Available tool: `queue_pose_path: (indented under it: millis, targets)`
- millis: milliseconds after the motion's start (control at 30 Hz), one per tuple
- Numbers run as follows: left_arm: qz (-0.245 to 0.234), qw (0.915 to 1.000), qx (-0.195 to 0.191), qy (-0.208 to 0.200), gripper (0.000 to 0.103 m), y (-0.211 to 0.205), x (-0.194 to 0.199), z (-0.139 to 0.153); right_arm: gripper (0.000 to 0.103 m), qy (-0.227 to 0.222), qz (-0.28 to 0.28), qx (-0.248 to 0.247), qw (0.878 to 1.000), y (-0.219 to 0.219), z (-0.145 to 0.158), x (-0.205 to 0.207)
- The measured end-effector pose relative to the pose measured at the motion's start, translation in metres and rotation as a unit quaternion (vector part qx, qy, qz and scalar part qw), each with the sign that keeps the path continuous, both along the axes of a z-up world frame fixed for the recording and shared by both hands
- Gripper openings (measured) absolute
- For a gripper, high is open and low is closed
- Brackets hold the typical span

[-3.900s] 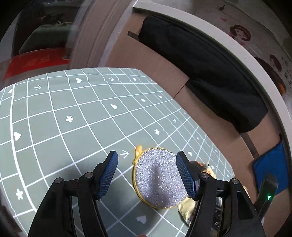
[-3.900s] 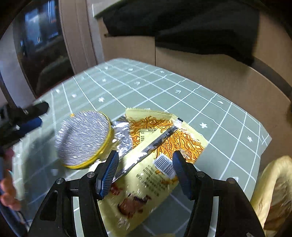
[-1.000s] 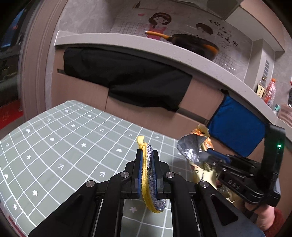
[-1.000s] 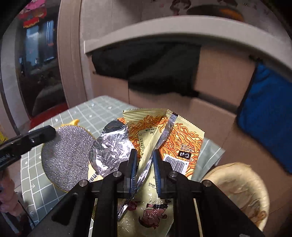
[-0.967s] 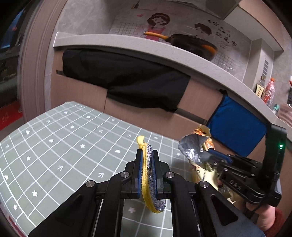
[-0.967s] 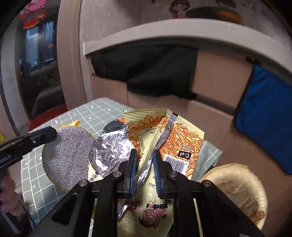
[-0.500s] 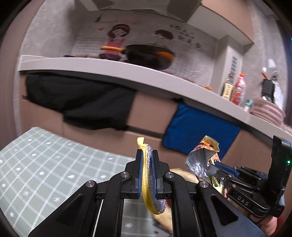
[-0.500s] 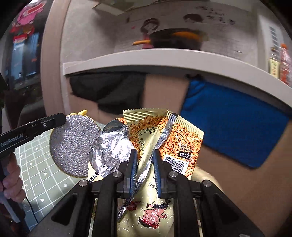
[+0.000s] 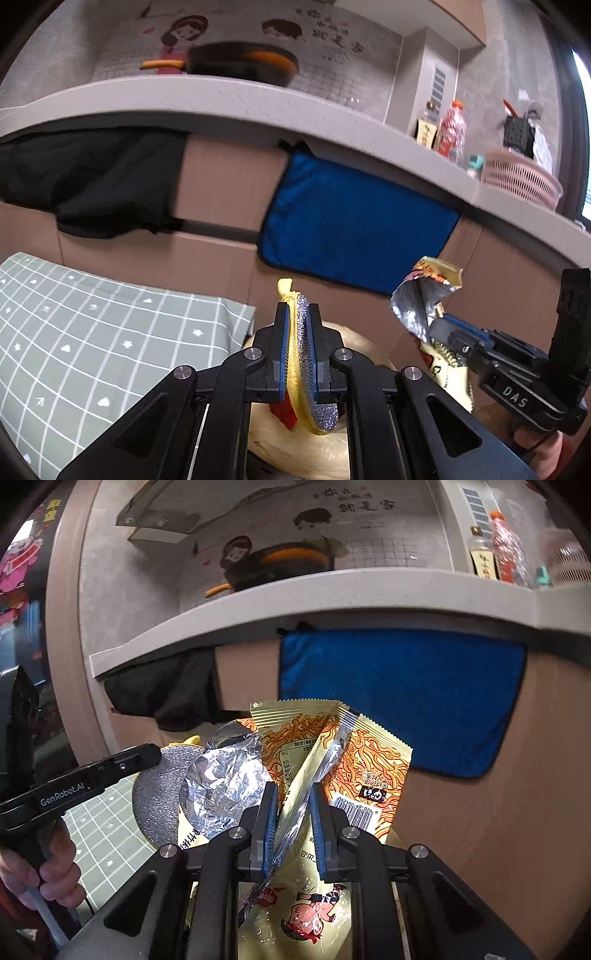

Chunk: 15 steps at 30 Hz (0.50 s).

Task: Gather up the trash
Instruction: 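Lift the scrubber and snack packet with foil and carry both toward the bin, then open both grippers over the bin to drop the scrubber and snack packet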

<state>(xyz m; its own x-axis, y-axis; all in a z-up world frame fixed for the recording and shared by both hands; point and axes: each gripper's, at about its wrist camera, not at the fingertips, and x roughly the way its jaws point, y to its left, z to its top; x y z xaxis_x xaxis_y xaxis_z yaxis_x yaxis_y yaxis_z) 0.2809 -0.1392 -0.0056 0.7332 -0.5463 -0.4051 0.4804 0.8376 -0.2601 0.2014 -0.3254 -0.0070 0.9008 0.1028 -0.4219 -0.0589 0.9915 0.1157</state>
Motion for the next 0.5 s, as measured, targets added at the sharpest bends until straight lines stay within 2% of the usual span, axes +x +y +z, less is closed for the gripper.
queue_pose_path:
  millis: [300, 500]
  targets:
    - [-0.02, 0.9982, 0.038, 0.041, 0.009, -0.037, 0.025, -0.045, 0.015, 0.016, -0.017, 0.055, 0.998, -0.035, -0.022, 0.007]
    - [-0.03, 0.9922, 0.055, 0.108, 0.009, -0.048, 0.042, -0.084, 0.015, 0.033, -0.016, 0.071, 0.997, -0.043, -0.039, 0.017]
